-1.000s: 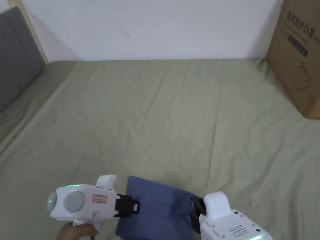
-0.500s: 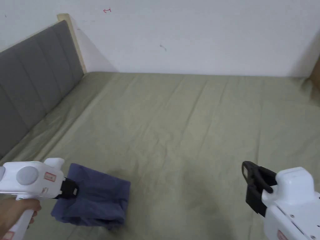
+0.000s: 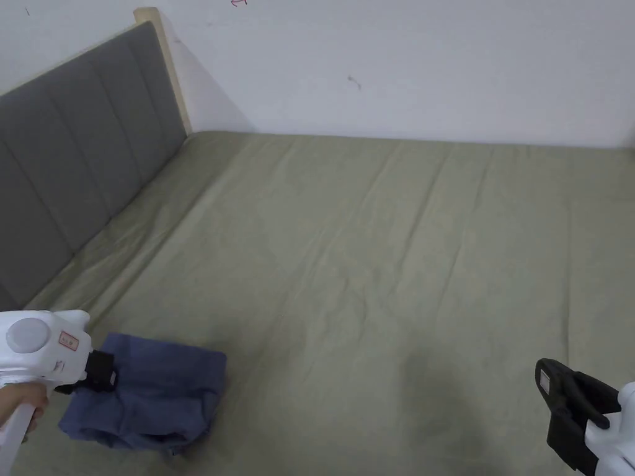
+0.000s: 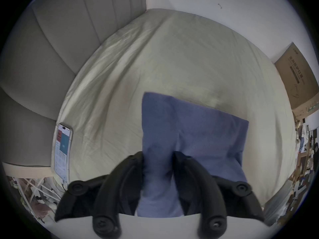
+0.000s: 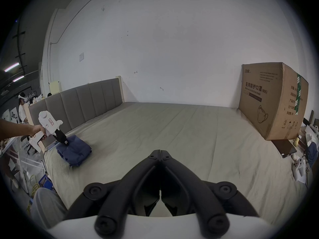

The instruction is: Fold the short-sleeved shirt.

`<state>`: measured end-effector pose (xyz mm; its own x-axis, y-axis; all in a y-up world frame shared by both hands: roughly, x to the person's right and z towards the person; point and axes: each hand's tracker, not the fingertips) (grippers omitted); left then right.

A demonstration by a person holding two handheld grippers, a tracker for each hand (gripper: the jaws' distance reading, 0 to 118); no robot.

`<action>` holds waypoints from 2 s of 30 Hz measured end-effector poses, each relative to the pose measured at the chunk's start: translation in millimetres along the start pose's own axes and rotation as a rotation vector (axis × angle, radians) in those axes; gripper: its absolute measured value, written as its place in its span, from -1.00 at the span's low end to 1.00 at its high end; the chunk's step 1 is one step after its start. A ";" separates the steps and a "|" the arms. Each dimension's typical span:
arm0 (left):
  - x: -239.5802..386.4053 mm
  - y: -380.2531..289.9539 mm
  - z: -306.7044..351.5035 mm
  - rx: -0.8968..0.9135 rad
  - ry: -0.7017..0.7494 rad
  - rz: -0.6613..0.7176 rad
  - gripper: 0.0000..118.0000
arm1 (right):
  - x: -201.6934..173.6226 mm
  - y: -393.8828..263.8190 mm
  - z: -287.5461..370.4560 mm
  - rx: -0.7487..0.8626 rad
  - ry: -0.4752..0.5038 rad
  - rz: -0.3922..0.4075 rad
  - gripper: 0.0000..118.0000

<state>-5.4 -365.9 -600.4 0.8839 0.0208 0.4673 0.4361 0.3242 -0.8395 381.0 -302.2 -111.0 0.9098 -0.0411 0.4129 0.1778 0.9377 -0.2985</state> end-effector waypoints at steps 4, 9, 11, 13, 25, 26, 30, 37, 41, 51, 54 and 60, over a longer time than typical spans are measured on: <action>2.0 -0.7 9.0 0.018 0.056 0.025 0.67 | 6.7 1.5 3.5 -0.003 -0.015 -0.008 -1.00; 19.6 -6.7 61.5 0.203 0.018 0.070 0.67 | 21.3 15.3 23.2 0.037 -0.038 -0.035 -1.00; 36.2 -12.2 89.8 0.290 0.019 0.067 0.66 | 27.5 24.9 34.7 0.064 -0.050 -0.036 -1.00; 53.1 -20.3 120.8 0.387 0.026 0.058 0.66 | 34.2 36.6 47.6 0.094 -0.065 -0.041 -1.00; 202.8 -101.5 290.7 0.962 -0.039 -0.054 0.66 | 67.6 100.0 122.0 0.248 -0.192 -0.013 -1.00; 214.5 -108.3 296.4 0.992 -0.046 -0.066 0.66 | 70.2 102.1 126.6 0.253 -0.200 -0.010 -1.00; 264.7 -137.1 302.6 1.117 -0.057 -0.091 0.66 | 81.0 105.0 145.9 0.291 -0.239 0.001 -1.00; 332.0 -166.5 271.8 1.200 -0.115 -0.101 0.62 | 96.3 100.1 167.0 0.322 -0.299 0.009 -1.00; 355.0 -179.4 256.7 1.232 -0.159 -0.098 -0.13 | 100.3 94.7 173.6 0.324 -0.328 0.017 -1.00; 379.1 -194.5 247.8 1.230 -0.235 -0.170 -1.00 | 104.7 86.9 177.1 0.318 -0.355 0.022 -1.00; 381.2 -196.8 248.5 1.223 -0.246 -0.183 -1.00 | 104.9 85.6 176.6 0.318 -0.357 0.022 -1.00; 382.0 -198.5 249.3 1.207 -0.273 -0.176 -1.00 | 103.3 85.8 176.0 0.318 -0.356 0.020 -1.00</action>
<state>203.5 -186.6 -186.0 0.7024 0.0378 0.7107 -0.0159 0.9992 -0.0374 424.3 -165.3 57.5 0.7169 0.0464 0.6956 -0.0125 0.9985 -0.0536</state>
